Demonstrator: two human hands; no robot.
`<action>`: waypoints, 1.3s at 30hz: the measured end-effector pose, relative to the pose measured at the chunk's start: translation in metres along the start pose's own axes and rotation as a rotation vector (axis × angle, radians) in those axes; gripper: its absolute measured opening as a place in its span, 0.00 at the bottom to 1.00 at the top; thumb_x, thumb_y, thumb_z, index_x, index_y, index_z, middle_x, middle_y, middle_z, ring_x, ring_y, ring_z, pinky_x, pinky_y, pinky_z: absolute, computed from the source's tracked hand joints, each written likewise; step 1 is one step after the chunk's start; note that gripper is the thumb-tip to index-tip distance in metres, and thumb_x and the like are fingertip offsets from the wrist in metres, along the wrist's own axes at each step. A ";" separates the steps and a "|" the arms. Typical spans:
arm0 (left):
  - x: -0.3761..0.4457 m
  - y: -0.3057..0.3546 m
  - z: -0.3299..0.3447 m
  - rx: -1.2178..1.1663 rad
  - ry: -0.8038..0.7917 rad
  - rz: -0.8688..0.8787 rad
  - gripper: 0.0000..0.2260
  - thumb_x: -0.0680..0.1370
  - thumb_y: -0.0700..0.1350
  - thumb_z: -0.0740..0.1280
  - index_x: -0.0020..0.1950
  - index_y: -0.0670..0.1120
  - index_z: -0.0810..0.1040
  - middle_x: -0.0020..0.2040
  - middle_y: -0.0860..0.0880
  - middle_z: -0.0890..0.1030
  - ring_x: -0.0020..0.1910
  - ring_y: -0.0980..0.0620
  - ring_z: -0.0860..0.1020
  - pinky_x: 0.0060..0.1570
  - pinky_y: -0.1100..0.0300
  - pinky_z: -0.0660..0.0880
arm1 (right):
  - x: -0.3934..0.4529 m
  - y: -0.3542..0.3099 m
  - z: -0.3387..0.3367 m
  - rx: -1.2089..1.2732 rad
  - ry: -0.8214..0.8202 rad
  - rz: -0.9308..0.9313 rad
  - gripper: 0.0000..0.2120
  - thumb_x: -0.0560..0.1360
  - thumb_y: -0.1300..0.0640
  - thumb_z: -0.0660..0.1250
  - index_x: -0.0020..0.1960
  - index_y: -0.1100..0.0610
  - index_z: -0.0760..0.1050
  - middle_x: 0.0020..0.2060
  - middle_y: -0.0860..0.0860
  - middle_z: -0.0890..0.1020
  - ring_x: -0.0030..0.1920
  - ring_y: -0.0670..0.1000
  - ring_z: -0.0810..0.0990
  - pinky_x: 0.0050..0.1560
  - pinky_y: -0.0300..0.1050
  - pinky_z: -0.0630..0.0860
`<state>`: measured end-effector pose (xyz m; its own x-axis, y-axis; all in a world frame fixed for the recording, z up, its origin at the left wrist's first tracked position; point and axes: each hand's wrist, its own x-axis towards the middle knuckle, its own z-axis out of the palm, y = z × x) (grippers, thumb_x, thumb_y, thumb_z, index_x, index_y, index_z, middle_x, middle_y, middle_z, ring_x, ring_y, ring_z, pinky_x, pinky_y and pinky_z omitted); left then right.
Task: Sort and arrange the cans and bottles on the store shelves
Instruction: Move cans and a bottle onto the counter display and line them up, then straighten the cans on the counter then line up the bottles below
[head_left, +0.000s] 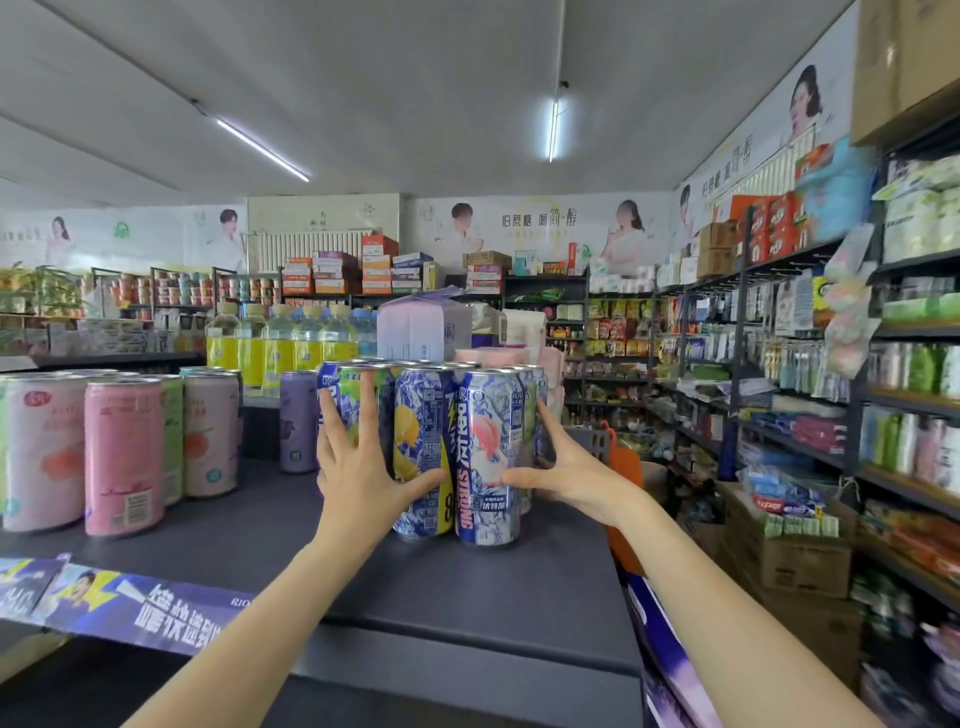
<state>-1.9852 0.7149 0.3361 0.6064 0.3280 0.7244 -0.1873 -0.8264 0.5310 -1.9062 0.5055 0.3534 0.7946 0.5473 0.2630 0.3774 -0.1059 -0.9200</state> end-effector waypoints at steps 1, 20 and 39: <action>0.000 0.000 0.000 0.001 0.000 0.000 0.53 0.65 0.58 0.75 0.67 0.65 0.32 0.75 0.45 0.33 0.74 0.36 0.45 0.68 0.38 0.53 | 0.000 0.001 0.000 0.010 -0.003 -0.002 0.55 0.63 0.56 0.77 0.75 0.39 0.42 0.66 0.43 0.68 0.67 0.49 0.68 0.67 0.61 0.66; -0.003 -0.017 -0.026 -0.020 -0.105 0.140 0.46 0.71 0.54 0.72 0.73 0.61 0.38 0.76 0.43 0.38 0.75 0.42 0.41 0.70 0.43 0.54 | -0.042 -0.047 0.042 -0.615 0.399 -0.491 0.40 0.67 0.53 0.76 0.72 0.50 0.58 0.68 0.44 0.62 0.69 0.45 0.60 0.71 0.48 0.60; 0.072 -0.220 -0.190 0.239 0.226 0.472 0.26 0.72 0.51 0.57 0.70 0.45 0.66 0.69 0.45 0.70 0.70 0.49 0.59 0.70 0.49 0.47 | 0.052 -0.098 0.241 -1.354 0.635 -0.243 0.39 0.71 0.45 0.70 0.75 0.53 0.54 0.73 0.56 0.55 0.74 0.56 0.50 0.74 0.56 0.46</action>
<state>-2.0470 1.0075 0.3553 0.3140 -0.0334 0.9488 -0.2018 -0.9789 0.0323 -2.0163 0.7445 0.3873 0.5845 0.2626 0.7677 0.3846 -0.9228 0.0228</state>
